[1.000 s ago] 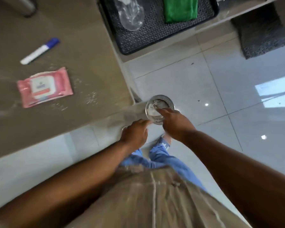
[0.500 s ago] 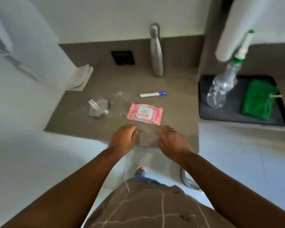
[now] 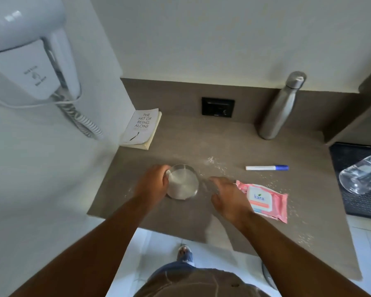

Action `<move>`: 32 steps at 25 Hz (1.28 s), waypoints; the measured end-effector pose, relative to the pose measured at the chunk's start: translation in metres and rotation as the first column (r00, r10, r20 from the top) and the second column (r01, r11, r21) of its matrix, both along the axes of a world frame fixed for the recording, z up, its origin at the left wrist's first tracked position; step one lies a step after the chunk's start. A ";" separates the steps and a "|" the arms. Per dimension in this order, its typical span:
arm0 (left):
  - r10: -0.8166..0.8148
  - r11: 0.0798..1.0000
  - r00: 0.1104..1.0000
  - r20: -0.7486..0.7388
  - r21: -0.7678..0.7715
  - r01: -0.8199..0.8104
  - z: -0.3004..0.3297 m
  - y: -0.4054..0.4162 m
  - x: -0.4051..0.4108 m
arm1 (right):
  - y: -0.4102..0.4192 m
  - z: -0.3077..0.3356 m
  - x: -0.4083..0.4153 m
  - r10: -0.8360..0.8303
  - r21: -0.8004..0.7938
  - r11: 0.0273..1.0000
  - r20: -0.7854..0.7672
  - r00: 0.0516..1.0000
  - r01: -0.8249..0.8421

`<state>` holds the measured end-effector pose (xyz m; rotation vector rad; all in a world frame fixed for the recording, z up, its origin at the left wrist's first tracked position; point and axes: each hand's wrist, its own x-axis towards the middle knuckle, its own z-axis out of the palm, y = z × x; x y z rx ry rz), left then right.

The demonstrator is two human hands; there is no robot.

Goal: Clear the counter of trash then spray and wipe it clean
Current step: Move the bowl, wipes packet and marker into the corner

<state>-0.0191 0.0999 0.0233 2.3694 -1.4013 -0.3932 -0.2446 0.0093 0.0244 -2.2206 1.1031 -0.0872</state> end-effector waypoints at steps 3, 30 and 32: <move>0.073 0.979 0.997 0.009 0.189 -0.073 -0.011 -0.005 0.016 | -0.009 -0.001 0.006 -0.034 0.025 0.999 -0.074 0.997 0.036; 0.524 0.499 -0.055 -0.850 0.359 -0.789 -0.031 -0.070 0.176 | -0.171 0.049 0.308 0.291 -0.304 0.894 -0.166 0.942 -0.330; 0.490 0.460 -0.090 -0.867 0.345 -0.818 -0.029 -0.067 0.175 | -0.168 0.033 0.368 0.362 -0.335 0.839 -0.244 0.900 -0.428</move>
